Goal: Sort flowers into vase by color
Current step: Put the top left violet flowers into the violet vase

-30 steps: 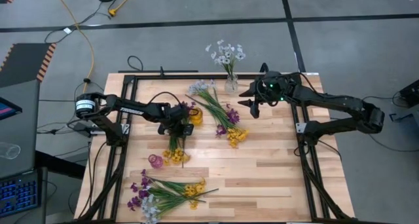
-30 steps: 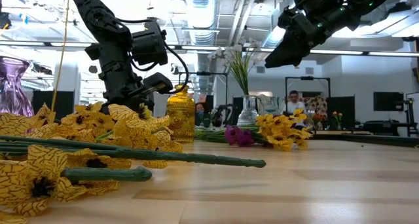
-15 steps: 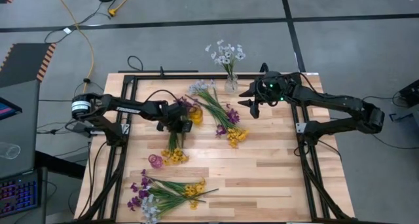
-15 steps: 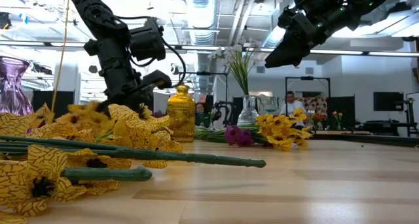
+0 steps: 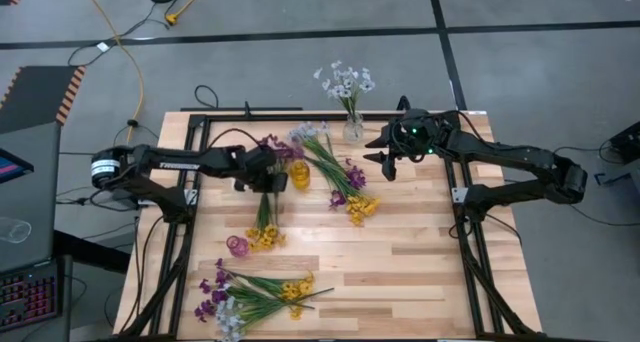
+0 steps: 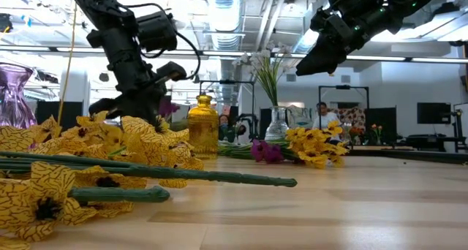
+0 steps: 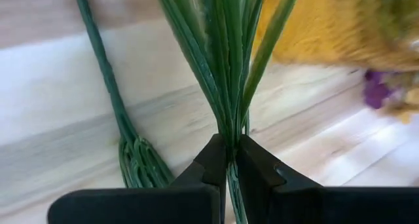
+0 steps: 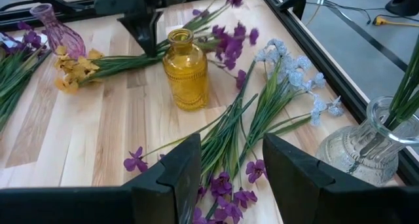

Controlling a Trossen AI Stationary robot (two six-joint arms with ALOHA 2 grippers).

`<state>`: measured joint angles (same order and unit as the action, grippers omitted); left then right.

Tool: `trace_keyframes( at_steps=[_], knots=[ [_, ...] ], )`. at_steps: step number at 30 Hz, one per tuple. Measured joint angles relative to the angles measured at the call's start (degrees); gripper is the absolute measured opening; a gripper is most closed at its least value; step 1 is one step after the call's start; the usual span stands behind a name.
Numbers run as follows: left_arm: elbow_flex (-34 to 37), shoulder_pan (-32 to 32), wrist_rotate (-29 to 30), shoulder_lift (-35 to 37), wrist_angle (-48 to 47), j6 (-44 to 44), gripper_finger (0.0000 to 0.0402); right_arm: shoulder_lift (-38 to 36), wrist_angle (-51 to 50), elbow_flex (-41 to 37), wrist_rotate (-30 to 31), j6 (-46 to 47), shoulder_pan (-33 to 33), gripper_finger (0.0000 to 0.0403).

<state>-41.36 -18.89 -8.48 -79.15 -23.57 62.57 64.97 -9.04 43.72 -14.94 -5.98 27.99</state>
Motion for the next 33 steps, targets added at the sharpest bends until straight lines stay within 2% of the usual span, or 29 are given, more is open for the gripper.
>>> trace_keyframes(
  at_steps=[10, 21, 27, 33],
  knots=[
    [-0.07, -3.06, 2.75, 8.57, -0.09, -2.48, 0.0010, 0.00, 0.00, 0.00, 0.00, 0.00, 0.00, 0.0191],
    [-0.11, -3.77, 9.76, 22.01, -0.57, -8.73, 0.0010, 0.00, 0.01, 0.00, 0.00, 0.00, 0.00, 0.0191],
    [-0.11, -2.10, 14.66, 30.96, -4.76, -14.65, 0.0010, 0.00, 0.02, 0.00, 0.00, 0.01, 0.00, 0.0191],
    [-0.11, 3.84, 22.09, 40.00, -9.25, -18.19, 0.0010, 0.00, 0.04, 0.00, -0.01, 0.14, 0.00, 0.0191]
  ],
)
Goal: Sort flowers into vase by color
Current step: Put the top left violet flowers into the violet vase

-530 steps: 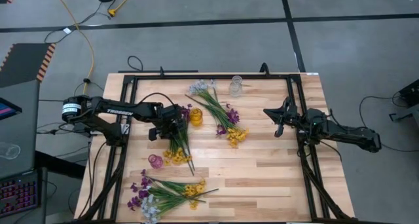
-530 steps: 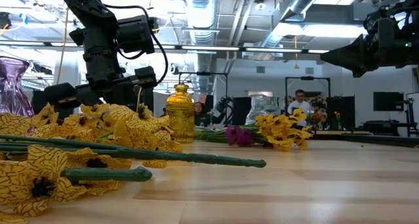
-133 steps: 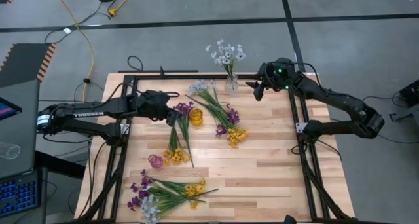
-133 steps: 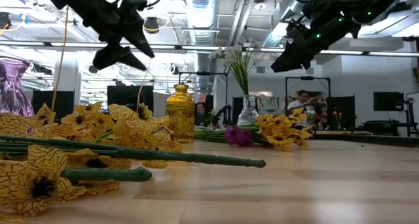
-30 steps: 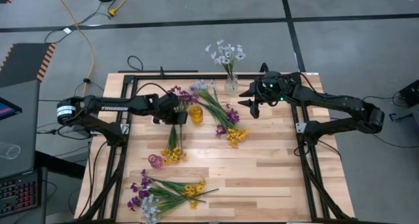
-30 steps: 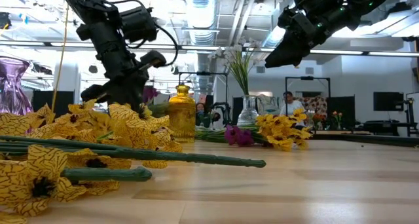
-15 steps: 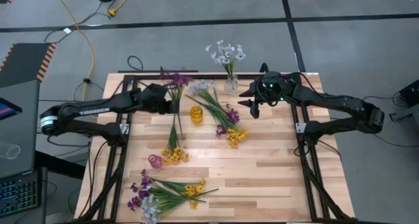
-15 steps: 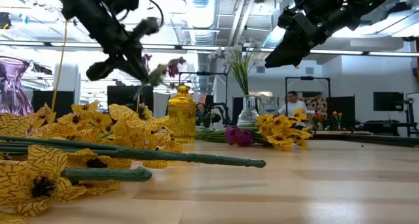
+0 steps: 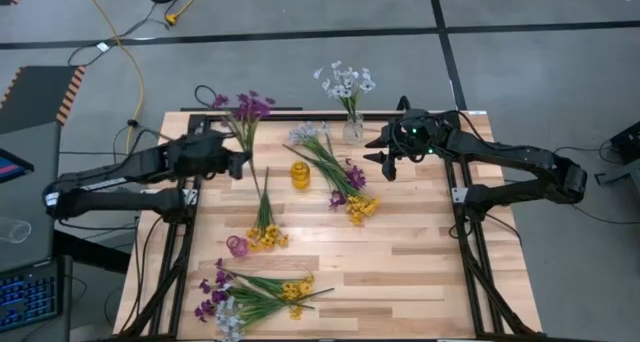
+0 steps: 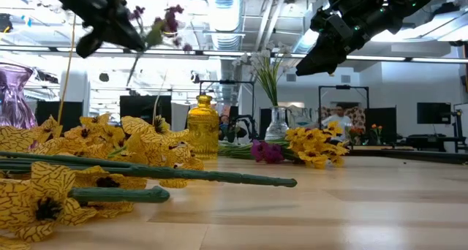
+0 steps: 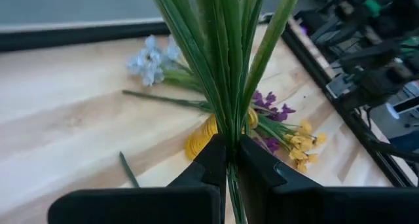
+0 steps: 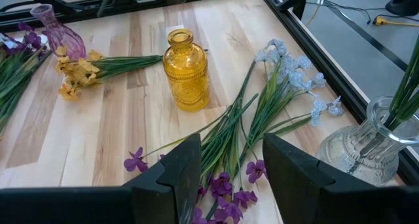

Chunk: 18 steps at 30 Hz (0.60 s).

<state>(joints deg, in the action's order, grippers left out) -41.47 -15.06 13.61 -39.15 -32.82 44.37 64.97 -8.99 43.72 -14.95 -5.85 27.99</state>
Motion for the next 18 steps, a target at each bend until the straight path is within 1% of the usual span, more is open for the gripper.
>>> trace_keyframes(
  at_steps=[3, 7, 13, 18],
  knots=[
    [0.00, 4.69, 4.07, 3.50, -1.92, -0.45, 0.0010, 0.00, 0.04, 0.00, 0.01, 0.00, -0.25, 0.0191],
    [-0.01, 12.34, 9.65, 5.79, -3.92, -0.58, 0.0010, 0.00, 0.46, 0.00, 0.01, 1.88, -0.79, 0.0191],
    [-0.02, 23.78, 16.52, 5.90, -4.28, -3.34, 0.0010, 0.00, 0.46, 0.00, 0.03, 2.86, -1.95, 0.0191],
    [-0.01, 32.32, 21.71, 5.94, -4.11, -2.88, 0.0010, 0.00, 0.46, 0.00, 0.03, 2.89, -3.28, 0.0191]
  ],
)
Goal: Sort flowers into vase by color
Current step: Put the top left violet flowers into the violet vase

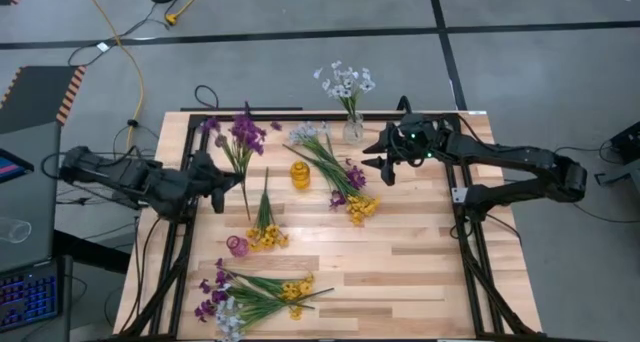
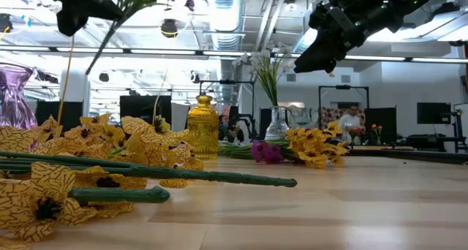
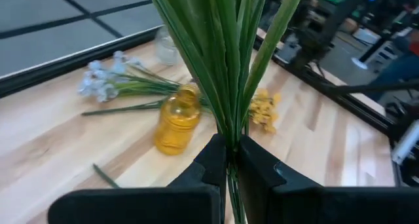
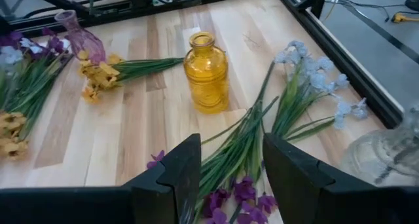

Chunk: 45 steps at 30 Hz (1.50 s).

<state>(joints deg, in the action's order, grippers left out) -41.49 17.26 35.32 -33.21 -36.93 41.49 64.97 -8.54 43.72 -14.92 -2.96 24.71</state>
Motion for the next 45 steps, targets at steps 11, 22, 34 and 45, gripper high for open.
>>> trace_keyframes(
  at_steps=[11, 22, 34, 45],
  knots=[
    [-0.01, 16.02, 10.77, -0.15, -0.06, 3.34, 0.0010, 0.00, 0.58, 0.00, 0.01, 0.02, -2.47, 0.0192],
    [0.01, 26.73, 14.43, -0.47, -3.02, 6.29, 0.0005, 0.00, 1.25, 0.00, 0.02, 0.02, -4.13, 0.0192],
    [0.01, 32.23, 14.67, 0.26, -4.98, 5.89, 0.0003, 0.00, 1.46, 0.00, 0.03, 0.11, -4.11, 0.0192],
    [0.01, 34.28, 17.55, 0.23, -8.78, 4.73, 0.0002, 0.00, 1.49, 0.00, 0.03, 0.09, -4.11, 0.0192]
  ],
)
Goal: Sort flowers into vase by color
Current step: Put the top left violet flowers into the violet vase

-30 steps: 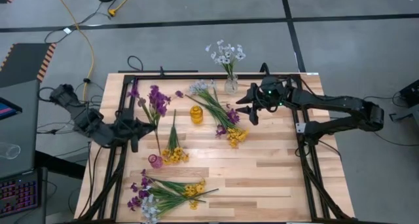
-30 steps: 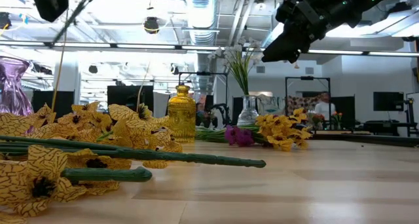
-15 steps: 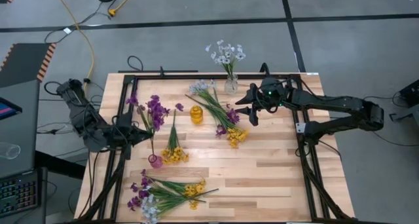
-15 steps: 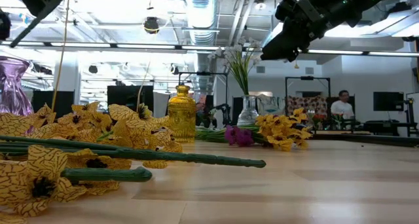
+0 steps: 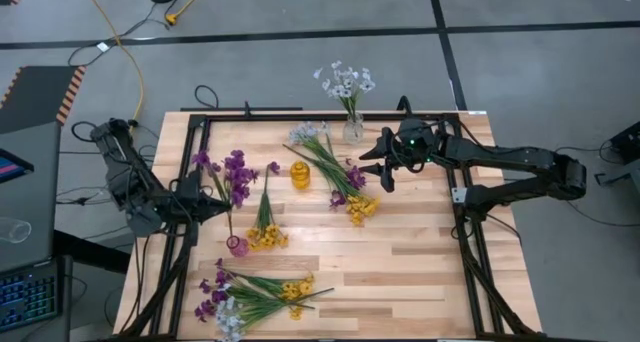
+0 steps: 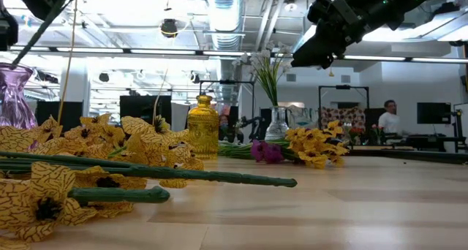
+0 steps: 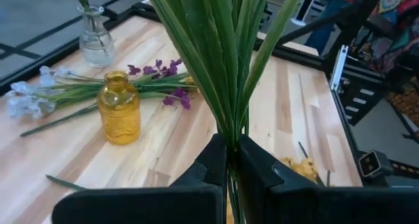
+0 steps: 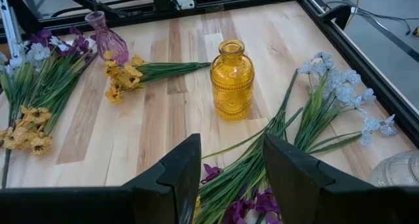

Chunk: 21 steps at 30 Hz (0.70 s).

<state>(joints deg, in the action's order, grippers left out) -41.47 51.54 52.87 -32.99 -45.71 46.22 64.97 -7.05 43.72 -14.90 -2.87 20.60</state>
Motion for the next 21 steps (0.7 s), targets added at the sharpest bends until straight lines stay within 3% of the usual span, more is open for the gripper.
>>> trace_keyframes(
  at_steps=[14, 21],
  knots=[
    [5.81, 0.93, 1.65, -3.40, 0.40, 7.04, 0.0005, 0.00, 0.25, 0.00, 0.00, -0.09, 0.00, 0.0192],
    [6.07, 0.92, -0.66, -5.69, 0.61, 7.72, 0.0008, 0.00, 0.24, 0.00, 0.01, -0.09, 0.00, 0.0192]
  ],
)
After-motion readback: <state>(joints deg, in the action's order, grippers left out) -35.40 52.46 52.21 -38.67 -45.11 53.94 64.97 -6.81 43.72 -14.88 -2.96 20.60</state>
